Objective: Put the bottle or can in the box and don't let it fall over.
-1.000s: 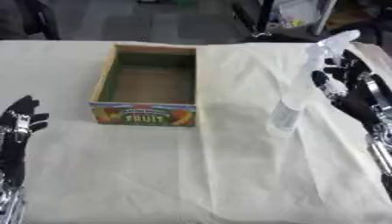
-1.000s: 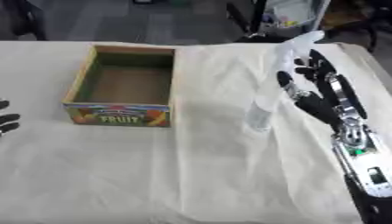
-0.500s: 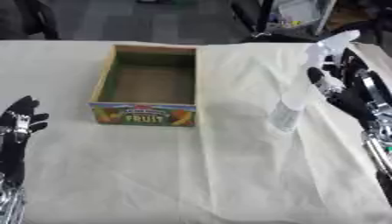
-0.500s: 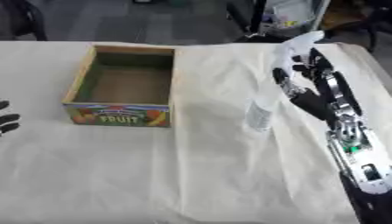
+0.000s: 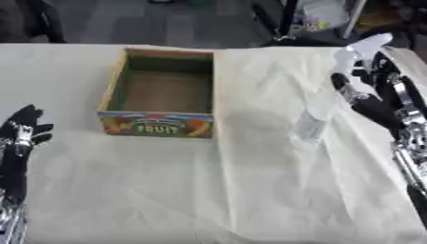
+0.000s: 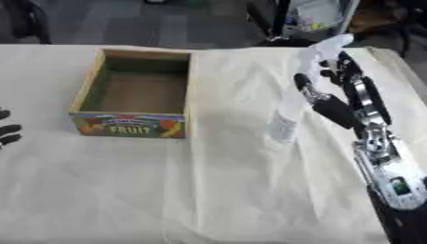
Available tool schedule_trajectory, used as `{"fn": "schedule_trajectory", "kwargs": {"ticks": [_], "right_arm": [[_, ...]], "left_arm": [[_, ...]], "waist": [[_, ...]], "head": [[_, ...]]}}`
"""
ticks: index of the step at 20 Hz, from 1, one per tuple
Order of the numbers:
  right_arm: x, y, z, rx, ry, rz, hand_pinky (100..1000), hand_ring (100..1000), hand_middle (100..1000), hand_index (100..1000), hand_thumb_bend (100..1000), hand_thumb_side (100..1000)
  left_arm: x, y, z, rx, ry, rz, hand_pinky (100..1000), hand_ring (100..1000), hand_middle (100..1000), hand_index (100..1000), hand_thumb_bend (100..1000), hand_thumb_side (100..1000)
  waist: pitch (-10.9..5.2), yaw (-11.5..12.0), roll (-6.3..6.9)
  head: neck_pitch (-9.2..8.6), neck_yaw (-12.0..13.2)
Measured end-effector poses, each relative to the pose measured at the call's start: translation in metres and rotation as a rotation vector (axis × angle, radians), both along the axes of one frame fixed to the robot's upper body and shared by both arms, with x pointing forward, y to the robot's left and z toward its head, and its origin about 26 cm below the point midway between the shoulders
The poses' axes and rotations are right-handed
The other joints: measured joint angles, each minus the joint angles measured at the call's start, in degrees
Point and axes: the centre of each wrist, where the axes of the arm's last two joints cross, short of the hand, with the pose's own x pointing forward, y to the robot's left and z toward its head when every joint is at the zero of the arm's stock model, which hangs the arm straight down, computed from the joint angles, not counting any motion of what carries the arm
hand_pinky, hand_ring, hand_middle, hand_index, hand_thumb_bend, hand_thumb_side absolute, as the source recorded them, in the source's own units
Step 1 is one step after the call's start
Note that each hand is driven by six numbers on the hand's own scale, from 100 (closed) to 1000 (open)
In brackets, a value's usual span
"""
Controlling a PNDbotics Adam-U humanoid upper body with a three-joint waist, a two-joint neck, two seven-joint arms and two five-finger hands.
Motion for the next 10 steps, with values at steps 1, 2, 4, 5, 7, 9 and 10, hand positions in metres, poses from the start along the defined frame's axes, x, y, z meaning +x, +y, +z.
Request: {"fn": "schedule_trajectory", "kwargs": {"ticks": [1, 2, 4, 5, 7, 9, 10], "right_arm": [[0.0001, 0.0003, 0.0000, 0.000, 0.001, -0.004, 928, 839, 812, 992, 451, 472], [0.0002, 0.0004, 0.0004, -0.001, 0.000, -0.007, 927, 838, 811, 990, 453, 471], [0.0010, 0.0010, 0.0018, -0.001, -0.002, -0.011, 927, 837, 810, 988, 453, 466], [0.0013, 0.0013, 0.0025, -0.001, -0.003, -0.012, 925, 836, 808, 986, 452, 460], [0.0014, 0.0017, 0.0026, -0.002, -0.001, -0.020, 923, 833, 806, 983, 453, 451], [0.0016, 0.0021, 0.0029, -0.004, 0.000, -0.029, 921, 830, 802, 979, 452, 443], [0.0020, 0.0029, 0.0034, -0.003, 0.000, -0.034, 920, 829, 801, 978, 453, 442]], "left_arm": [[-0.0001, 0.0000, -0.0001, 0.000, 0.000, 0.000, 763, 735, 799, 889, 394, 814], [-0.0002, 0.0001, -0.0002, 0.000, 0.001, 0.000, 763, 735, 799, 889, 394, 814], [-0.0004, 0.0001, -0.0004, 0.000, 0.001, 0.000, 763, 735, 799, 890, 394, 815], [-0.0005, 0.0002, -0.0005, 0.000, 0.002, -0.001, 763, 735, 800, 890, 394, 815], [-0.0007, 0.0002, -0.0007, 0.001, 0.002, -0.001, 763, 736, 800, 890, 394, 815], [-0.0007, 0.0002, -0.0007, 0.001, 0.002, -0.001, 763, 736, 800, 890, 394, 815], [-0.0007, 0.0002, -0.0007, 0.001, 0.002, -0.001, 763, 736, 800, 890, 394, 815]], "waist": [[0.00, 0.0, 0.00], [0.00, 0.0, -0.01], [0.00, 0.0, -0.03], [0.00, 0.0, -0.05], [0.00, 0.0, -0.08], [0.00, 0.0, -0.08], [0.00, 0.0, -0.08]], "head": [[0.00, 0.0], [0.00, 0.0], [0.00, 0.0], [0.00, 0.0], [0.00, -0.1], [0.00, -0.2], [0.00, -0.2]]}}
